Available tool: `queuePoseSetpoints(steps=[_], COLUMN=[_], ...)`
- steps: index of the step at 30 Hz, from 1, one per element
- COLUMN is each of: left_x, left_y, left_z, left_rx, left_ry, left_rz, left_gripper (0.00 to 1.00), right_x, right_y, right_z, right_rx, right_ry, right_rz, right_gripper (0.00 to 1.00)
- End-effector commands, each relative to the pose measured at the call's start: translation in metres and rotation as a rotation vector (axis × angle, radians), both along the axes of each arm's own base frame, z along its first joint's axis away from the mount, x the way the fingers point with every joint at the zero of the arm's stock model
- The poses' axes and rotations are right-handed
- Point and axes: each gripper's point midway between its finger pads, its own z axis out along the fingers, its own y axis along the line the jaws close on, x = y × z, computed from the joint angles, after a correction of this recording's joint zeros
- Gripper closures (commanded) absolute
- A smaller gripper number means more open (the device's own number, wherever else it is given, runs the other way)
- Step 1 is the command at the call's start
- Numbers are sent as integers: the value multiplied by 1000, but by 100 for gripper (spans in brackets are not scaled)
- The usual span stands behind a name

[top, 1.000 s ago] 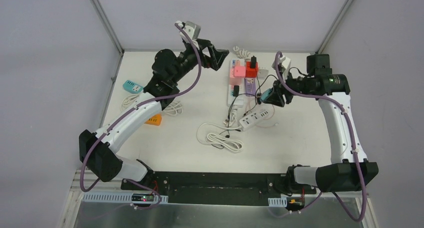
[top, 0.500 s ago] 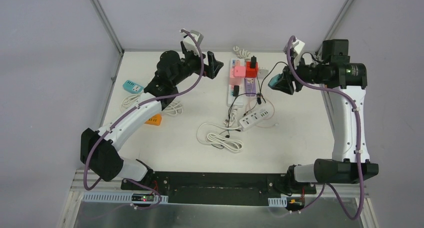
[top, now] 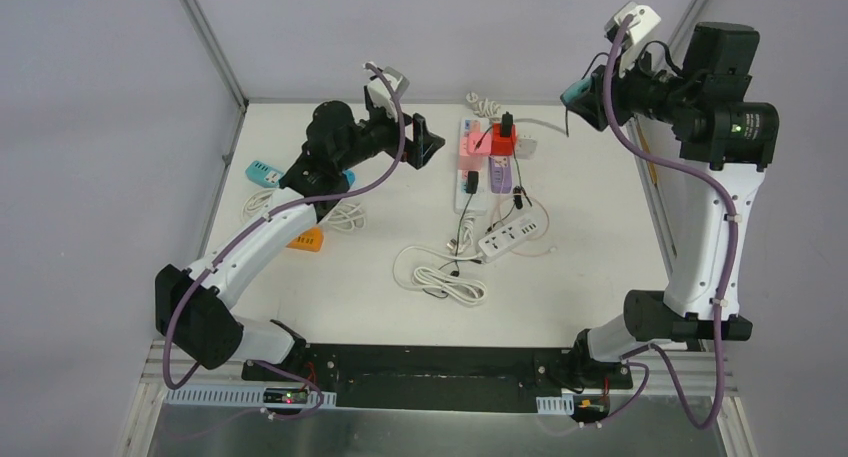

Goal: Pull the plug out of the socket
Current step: Place the plug at the center of the board.

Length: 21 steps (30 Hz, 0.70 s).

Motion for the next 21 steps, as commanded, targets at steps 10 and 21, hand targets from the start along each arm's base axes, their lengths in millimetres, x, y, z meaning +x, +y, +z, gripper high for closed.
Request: queuePoseSetpoints(steps=[10,21], left_x=[-23,-42], left_y=[-36,-21], left_z=[-21,-13], left_rx=[136,143], left_ry=[3,-74], left_rz=[-347,-331], left_gripper=[1,1], right_x=[20,53], right_y=[-56,-137], right_z=[23,-57], right_rx=[-57,-123], right_ry=[-117,-9], right_rz=[-307,-569], right_gripper=[100,100])
